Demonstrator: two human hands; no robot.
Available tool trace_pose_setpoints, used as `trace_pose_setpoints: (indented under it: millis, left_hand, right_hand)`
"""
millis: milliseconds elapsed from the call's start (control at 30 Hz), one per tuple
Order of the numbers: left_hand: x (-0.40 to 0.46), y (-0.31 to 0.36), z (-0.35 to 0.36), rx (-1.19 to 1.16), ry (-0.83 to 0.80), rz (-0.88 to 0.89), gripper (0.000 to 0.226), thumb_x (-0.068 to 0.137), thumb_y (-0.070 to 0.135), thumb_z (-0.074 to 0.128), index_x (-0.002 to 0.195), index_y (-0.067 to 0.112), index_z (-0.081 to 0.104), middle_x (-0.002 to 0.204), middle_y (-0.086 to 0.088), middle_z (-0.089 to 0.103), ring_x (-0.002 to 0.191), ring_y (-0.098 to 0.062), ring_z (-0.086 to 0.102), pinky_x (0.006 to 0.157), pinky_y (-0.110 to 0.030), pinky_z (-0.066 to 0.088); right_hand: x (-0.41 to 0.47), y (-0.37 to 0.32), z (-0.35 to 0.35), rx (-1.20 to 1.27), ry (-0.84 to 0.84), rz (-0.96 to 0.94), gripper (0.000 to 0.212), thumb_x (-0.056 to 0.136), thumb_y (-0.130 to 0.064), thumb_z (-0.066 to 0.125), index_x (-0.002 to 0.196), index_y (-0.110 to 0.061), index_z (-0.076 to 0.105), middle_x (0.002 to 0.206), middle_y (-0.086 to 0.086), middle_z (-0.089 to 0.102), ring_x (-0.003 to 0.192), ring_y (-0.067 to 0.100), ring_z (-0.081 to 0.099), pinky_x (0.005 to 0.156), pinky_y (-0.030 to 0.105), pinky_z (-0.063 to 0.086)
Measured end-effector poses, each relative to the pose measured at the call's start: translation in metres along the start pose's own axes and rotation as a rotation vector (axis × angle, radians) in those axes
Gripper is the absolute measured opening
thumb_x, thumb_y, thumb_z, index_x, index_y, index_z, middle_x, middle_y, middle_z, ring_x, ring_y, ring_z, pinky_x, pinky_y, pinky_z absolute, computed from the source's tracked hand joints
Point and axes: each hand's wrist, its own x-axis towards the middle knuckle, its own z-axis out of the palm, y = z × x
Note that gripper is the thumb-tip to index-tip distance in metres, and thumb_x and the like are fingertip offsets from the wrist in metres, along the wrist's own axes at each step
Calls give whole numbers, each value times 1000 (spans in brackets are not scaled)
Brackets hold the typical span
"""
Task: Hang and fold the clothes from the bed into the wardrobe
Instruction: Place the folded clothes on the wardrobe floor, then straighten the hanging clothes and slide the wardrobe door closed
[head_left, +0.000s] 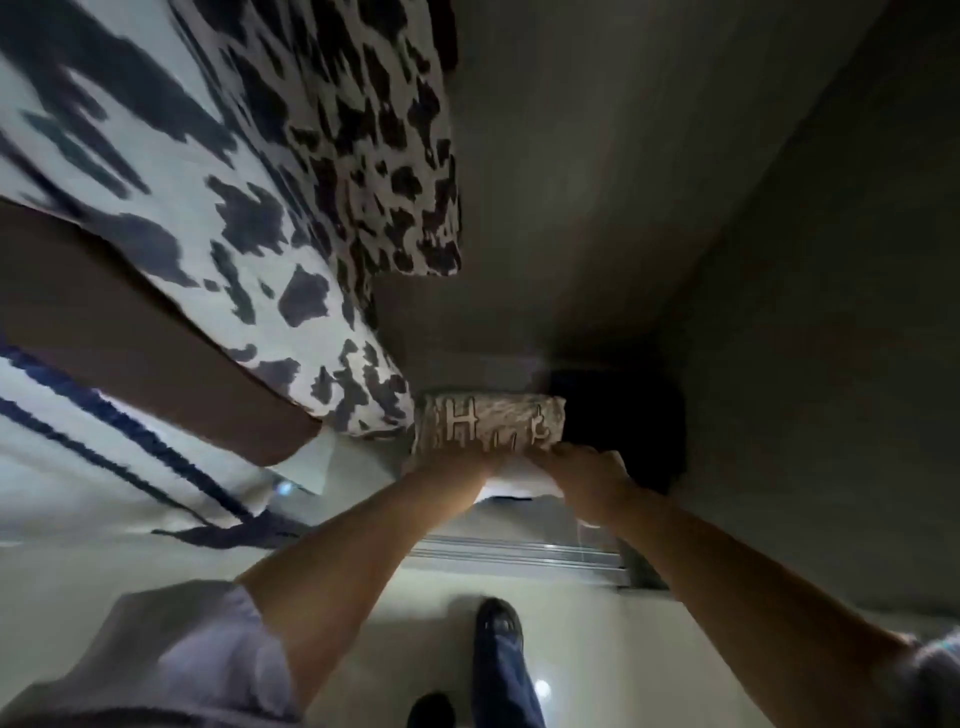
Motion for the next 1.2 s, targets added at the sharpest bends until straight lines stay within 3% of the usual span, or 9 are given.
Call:
trace_pose_setpoints:
  millis: [133,267,367,433,567,667,967,1100,1200]
  left_hand:
    - [87,-39,12,-119,122,-125,62,97,15,44,151,24,16,147,-12,38,130,-33,43,103,-50,40]
    - [167,-65,68,66,197,-204,75,96,16,47,153,26,-2,161,-8,4,145,-38,9,109,-63,23]
    - [213,-75,151,76,216,-190,100,67,17,79,150,27,23,157,-13,23,139,-45,28,92,-74,35]
    - [233,-79,201,84,147,-177,112,46,21,90,142,26,34,150,-16,37,132,-46,37,80,-76,36]
    - [266,-90,238,15,257,-156,109,80,32,71,143,34,-18,153,-6,-29,136,-38,-28,102,-75,8]
    - [277,-101,226,3,185,-186,107,90,32,60,137,39,-36,145,0,-47,131,-33,-41,106,-71,3]
    - [223,-87,137,-63,-103,-202,90,94,37,54,150,31,-16,154,-6,-32,143,-33,-25,110,-67,4]
    - [180,-46,71,-165,89,-264,59,99,28,41,151,20,15,154,-13,21,143,-30,19,109,-48,28]
    - [139,-17,18,-256,282,-227,36,99,28,38,133,15,42,127,-8,52,118,-25,49,88,-37,43]
  right_hand:
    - [97,21,21,-37,144,-1,70,92,-8,42,152,-32,14,151,11,32,135,33,35,101,48,38]
    - [183,35,85,-4,322,76,87,87,2,49,153,-31,4,160,15,5,146,42,2,110,69,15]
    - [231,36,162,32,110,98,93,91,-9,49,148,-37,-20,154,11,-32,140,40,-27,109,70,2]
    - [251,35,202,58,66,110,97,91,-20,55,147,-38,-22,150,12,-39,136,41,-35,107,72,1]
    - [279,38,229,58,112,124,100,91,-38,58,145,-39,-26,148,13,-43,132,42,-40,105,73,-2]
    - [291,42,216,55,49,135,101,91,-39,58,142,-40,-30,146,12,-46,131,40,-42,104,74,-4]
    - [246,51,125,112,-219,61,90,91,-42,58,152,-34,-6,157,8,-25,144,34,-23,109,68,0]
    - [195,47,73,198,-39,133,61,98,-34,46,151,-21,19,158,10,17,142,31,23,110,50,30]
    - [143,41,28,201,204,178,38,100,-32,38,134,-19,45,129,7,54,111,25,57,83,35,50]
